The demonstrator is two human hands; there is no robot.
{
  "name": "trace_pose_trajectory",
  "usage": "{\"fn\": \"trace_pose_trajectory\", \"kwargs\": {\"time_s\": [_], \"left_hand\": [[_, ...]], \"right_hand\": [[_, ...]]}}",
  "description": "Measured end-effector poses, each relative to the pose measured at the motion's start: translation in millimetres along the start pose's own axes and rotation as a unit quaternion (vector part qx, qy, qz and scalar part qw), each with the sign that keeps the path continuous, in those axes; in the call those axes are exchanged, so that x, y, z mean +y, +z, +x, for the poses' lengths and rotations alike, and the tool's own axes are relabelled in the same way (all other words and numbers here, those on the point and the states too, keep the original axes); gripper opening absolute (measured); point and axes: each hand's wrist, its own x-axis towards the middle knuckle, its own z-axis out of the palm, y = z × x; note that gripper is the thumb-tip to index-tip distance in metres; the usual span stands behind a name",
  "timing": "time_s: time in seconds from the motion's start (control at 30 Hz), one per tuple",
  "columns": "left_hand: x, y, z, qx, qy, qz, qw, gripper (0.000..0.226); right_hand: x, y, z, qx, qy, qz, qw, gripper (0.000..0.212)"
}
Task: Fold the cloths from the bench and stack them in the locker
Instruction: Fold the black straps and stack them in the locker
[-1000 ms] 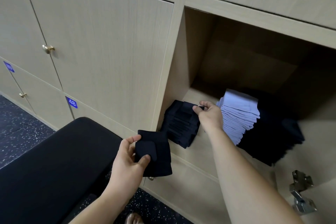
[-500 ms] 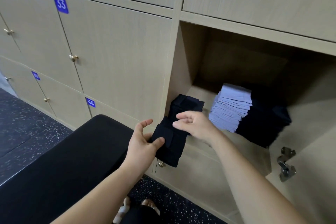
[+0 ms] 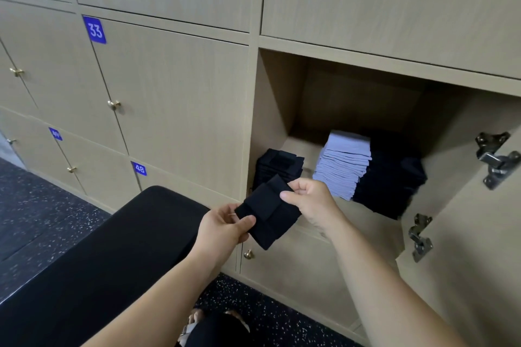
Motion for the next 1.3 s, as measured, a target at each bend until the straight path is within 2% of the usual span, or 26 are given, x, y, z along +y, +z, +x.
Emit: {"fn": "trace_pose_trajectory", "kwargs": {"time_s": [0.07,0.13,0.27,0.33,0.4,0.43,0.5,0.77,0.87,1.03,1.1,1.3], "left_hand": [[-0.5,1.7,2.3,0.011,0.002,0.017,1.000,0.010],[-0.7,3.9,5.9,0.023,0.009,0.023,0.999,0.016],[1.4,7.2,16.8,0.040,0.020,-0.017,0.999,0.020],[5.2,10.0,21.6,0.046,0.029,-0.024,0.998,0.015],[8.3,13.4,27.6,0.043,0.037,-0.020,0.998,0.009],[9.1,15.0,31.5,0.038,0.039,-0.013,0.998,0.010],[8.1,16.7,40.3,0.032,0.047,0.013,0.998,0.017],[4.0,15.6,73.4,0.061,0.097,0.153,0.982,0.034],[-2.3,14.8,84.9,0.051,0.108,0.212,0.970,0.040],[-19.4,13.0,100.2,0.041,0.102,0.249,0.962,0.043],[-26.4,11.9,104.8,0.040,0.099,0.255,0.961,0.041],[-42.9,10.2,114.2,0.043,0.102,0.265,0.958,0.038]], "right_hand": [[1.6,-1.6,-0.6,0.005,0.004,0.014,1.000,0.007],[2.2,-4.4,-0.6,0.001,0.006,0.018,1.000,0.005],[7.7,-10.4,3.6,-0.021,0.019,0.013,1.000,0.006],[9.0,-12.2,6.9,-0.027,0.021,0.011,0.999,0.007],[7.9,-13.6,13.1,-0.005,0.014,0.024,1.000,0.004],[6.8,-14.1,17.5,0.012,0.010,0.040,0.999,0.011],[3.7,-15.0,28.1,0.048,0.005,0.074,0.996,0.019],[-3.2,-21.3,82.3,0.160,0.020,0.148,0.976,0.007],[-4.5,-19.6,104.0,0.198,0.045,0.184,0.962,0.017],[-1.0,-6.6,130.1,0.213,0.083,0.226,0.947,0.013],[3.0,-2.2,138.5,0.220,0.087,0.230,0.944,0.018],[22.5,5.2,157.6,0.233,0.094,0.154,0.956,0.018]]}}
